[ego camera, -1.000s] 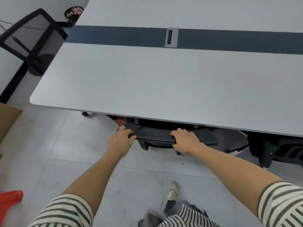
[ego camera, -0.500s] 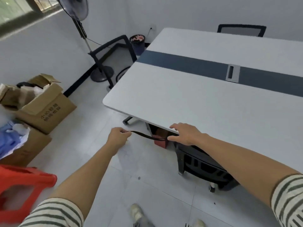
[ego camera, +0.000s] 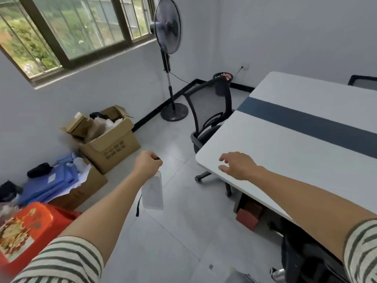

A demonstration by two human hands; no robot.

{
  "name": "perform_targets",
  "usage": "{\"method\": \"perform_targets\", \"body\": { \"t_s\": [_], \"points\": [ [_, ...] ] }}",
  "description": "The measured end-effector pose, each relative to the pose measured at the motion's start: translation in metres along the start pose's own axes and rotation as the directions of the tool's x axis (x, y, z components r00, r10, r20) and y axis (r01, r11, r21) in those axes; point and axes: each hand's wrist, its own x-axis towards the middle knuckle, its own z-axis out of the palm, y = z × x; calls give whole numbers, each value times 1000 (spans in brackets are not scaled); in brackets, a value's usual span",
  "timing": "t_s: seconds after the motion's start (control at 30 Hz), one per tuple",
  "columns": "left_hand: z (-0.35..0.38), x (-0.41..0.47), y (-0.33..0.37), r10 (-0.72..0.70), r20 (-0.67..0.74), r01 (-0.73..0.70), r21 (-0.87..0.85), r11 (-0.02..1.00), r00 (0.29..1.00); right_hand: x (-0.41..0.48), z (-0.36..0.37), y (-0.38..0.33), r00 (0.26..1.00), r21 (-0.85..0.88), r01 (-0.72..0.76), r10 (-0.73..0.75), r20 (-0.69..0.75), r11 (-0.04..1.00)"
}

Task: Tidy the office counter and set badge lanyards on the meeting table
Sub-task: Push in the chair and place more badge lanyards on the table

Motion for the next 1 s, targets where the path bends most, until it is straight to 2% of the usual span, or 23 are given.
{"method": "perform_targets", "body": {
  "t_s": [0.2, 0.3, 0.43, 0.6, 0.77, 1.0],
  "points": [
    [-24, 90, 14, 129, -22, -119, 255, 960, 991, 109, -23, -21, 999, -56, 38, -39, -18, 998],
    [-33, 152, 22, 156, -41, -138, 285, 949, 987, 184, -25, -27, 998, -40, 54, -55, -35, 998],
    [-47, 233, 38, 124, -17, -112, 317, 942, 992, 274, -41, -31, 998, -34, 60, -60, -9, 998],
    [-63, 318, 53, 107, 9, -105, 297, 949, 994, 362, -67, -34, 1000, -14, 17, -17, -4, 1000],
    [-74, 414, 54, 118, 70, -133, 276, 952, 991, 447, -70, -41, 998, 24, -62, 62, -6, 998],
    [-102, 561, 66, 173, 183, -221, 291, 931, 968, 546, -68, -54, 946, 137, -321, 323, 6, 937]
  ]
}}
